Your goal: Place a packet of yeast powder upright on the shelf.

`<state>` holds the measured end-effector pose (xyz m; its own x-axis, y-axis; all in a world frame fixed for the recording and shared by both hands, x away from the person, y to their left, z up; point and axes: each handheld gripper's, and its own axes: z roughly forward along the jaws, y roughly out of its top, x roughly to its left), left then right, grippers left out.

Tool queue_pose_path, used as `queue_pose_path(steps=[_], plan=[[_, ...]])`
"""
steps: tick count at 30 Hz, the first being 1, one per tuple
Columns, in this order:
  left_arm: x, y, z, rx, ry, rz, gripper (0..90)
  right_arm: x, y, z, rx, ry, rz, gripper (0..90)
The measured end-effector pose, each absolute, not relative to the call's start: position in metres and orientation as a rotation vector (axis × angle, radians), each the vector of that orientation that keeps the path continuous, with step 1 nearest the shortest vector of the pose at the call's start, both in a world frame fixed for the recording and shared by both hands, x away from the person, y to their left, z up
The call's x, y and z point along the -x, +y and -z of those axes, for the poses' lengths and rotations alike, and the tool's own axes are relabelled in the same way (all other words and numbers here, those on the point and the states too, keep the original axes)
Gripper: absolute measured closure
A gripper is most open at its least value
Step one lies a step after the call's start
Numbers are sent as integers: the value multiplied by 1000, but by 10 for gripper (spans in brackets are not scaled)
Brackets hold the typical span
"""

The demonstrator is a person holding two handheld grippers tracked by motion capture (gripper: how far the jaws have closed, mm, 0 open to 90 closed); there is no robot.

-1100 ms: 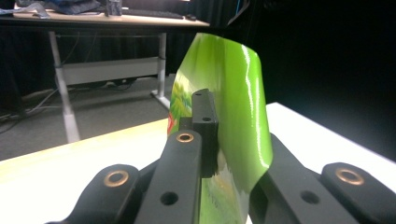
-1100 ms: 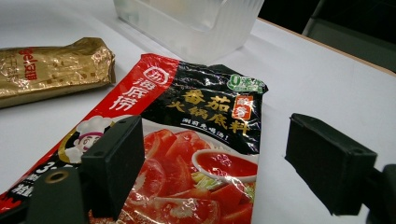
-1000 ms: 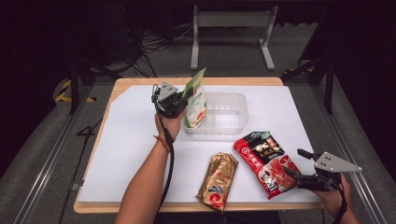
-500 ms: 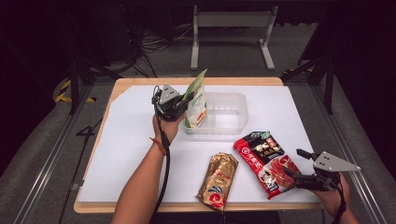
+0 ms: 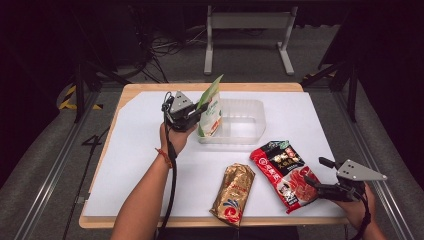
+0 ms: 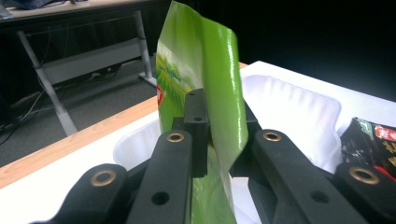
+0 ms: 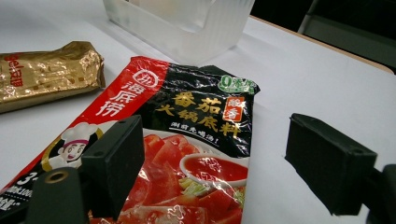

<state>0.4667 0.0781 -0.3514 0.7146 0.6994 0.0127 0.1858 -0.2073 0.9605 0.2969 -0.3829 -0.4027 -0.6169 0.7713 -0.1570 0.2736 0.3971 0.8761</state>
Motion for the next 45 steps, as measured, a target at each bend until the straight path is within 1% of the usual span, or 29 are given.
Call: queue_pose_path(steps=[13,21,24,26,28,30,32,35,36,37,38,41,45], plan=[[-449,94,348,-1793,660,-556,817,-293,-378,404,-881,2119,-1168,201],[-438,98,348,-1790,631,-538,815,-293,-377,406,-884,2126,-1161,201],[-430,101,349,-1783,617,-516,812,-293,-376,406,-882,2127,-1159,201],[-424,102,351,-1779,609,-492,794,-293,-376,406,-883,2129,-1160,201],[-416,99,356,-1789,580,-443,789,-293,-376,406,-881,2130,-1158,201],[-410,95,362,-1815,559,-414,747,-293,-376,406,-882,2132,-1157,201],[-404,90,371,-1834,541,-371,729,-293,-376,406,-878,2133,-1154,200],[-399,80,387,-1876,521,-288,653,-292,-376,406,-879,2133,-1155,201],[-399,80,387,-1876,521,-288,621,-292,-376,406,-879,2133,-1155,201],[-399,76,393,-1900,504,-237,621,-293,-376,406,-882,2136,-1155,200],[-398,71,399,-1925,492,-193,570,-293,-375,407,-879,2140,-1152,200],[-399,56,414,-2008,483,-114,435,-293,-374,408,-870,2147,-1144,200],[-403,37,426,-2073,476,-34,347,-293,-374,408,-866,2154,-1140,199]])
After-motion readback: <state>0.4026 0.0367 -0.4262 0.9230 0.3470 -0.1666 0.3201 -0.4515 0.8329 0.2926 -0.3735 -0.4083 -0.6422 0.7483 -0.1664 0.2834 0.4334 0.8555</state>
